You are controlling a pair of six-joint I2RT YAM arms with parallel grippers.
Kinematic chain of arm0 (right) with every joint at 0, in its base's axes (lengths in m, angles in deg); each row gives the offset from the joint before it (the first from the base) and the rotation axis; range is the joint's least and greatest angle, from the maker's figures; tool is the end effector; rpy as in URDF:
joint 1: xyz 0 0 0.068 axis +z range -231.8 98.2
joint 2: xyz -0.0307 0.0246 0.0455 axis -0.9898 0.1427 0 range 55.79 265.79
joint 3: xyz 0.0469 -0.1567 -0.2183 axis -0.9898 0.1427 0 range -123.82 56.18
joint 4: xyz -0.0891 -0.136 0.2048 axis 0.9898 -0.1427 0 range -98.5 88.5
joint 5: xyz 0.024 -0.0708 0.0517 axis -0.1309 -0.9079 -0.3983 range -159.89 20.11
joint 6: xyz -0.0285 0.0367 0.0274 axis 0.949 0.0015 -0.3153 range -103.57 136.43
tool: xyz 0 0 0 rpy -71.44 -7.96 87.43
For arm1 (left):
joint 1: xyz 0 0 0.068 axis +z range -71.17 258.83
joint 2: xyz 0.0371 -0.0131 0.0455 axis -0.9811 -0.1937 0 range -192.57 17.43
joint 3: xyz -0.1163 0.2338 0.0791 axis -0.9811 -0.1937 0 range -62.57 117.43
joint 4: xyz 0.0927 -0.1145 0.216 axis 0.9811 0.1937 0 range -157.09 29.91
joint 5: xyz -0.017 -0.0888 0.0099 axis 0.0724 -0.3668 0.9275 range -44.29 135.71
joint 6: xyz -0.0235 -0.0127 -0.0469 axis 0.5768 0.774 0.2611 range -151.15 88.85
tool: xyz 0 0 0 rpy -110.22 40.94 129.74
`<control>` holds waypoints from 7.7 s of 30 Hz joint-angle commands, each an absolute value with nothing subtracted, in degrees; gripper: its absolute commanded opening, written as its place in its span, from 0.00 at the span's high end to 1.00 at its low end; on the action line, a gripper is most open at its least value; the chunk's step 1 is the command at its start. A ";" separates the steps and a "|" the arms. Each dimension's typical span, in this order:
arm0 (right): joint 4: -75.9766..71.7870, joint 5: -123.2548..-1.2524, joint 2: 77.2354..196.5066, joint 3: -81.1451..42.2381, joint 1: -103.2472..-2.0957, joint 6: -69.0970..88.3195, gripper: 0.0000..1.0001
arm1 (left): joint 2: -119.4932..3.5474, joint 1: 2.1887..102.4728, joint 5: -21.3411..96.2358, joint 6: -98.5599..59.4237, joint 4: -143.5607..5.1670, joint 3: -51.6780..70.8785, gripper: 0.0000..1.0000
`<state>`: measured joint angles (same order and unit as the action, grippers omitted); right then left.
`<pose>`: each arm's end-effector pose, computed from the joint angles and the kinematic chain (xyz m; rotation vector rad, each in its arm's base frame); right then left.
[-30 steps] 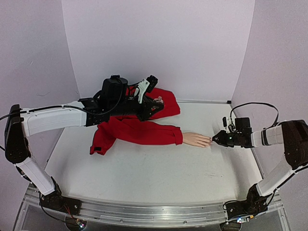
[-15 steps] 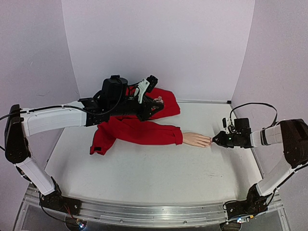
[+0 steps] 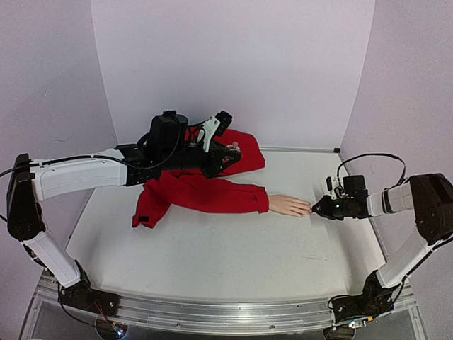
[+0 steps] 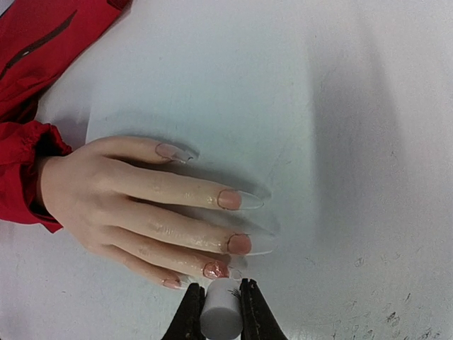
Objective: Paint the nails
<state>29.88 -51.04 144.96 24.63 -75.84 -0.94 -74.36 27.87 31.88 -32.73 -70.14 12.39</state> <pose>0.2919 0.0420 0.1551 -0.0069 2.0526 0.5888 0.2362 -0.3050 0.3380 0.9898 1.6025 -0.8210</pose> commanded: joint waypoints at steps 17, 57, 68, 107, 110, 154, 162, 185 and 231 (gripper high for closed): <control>27.88 -53.39 146.19 22.30 -75.38 -1.68 1.00 | -71.51 27.68 31.56 -33.46 -73.21 13.63 1.00; 29.70 -50.87 144.99 22.89 -75.05 -0.47 1.00 | -71.98 27.65 31.12 -33.44 -73.21 13.99 1.00; 29.88 -54.25 144.54 23.22 -75.03 -1.43 1.00 | -71.95 27.68 31.29 -33.52 -73.20 13.98 1.00; 27.90 -56.18 141.37 24.00 -75.04 -1.41 1.00 | -71.44 27.67 31.38 -33.31 -73.21 13.64 1.00; 27.85 -56.24 140.38 24.51 -75.03 -1.29 1.00 | -71.42 27.66 31.38 -33.26 -73.21 13.63 1.00; 28.64 -55.86 144.82 22.52 -74.55 -1.58 1.00 | -72.13 27.68 31.21 -33.61 -73.22 14.26 1.00; 27.90 -56.68 145.04 22.26 -74.50 -1.93 1.00 | -71.88 27.63 31.33 -33.59 -73.16 14.01 1.00; 30.31 -53.28 141.16 25.08 -74.43 -0.76 1.00 | -71.78 27.68 31.12 -33.32 -73.16 13.98 1.00; 27.23 -57.98 144.40 22.17 -73.98 -1.77 1.00 | -72.13 27.66 31.03 -33.35 -73.23 14.41 1.00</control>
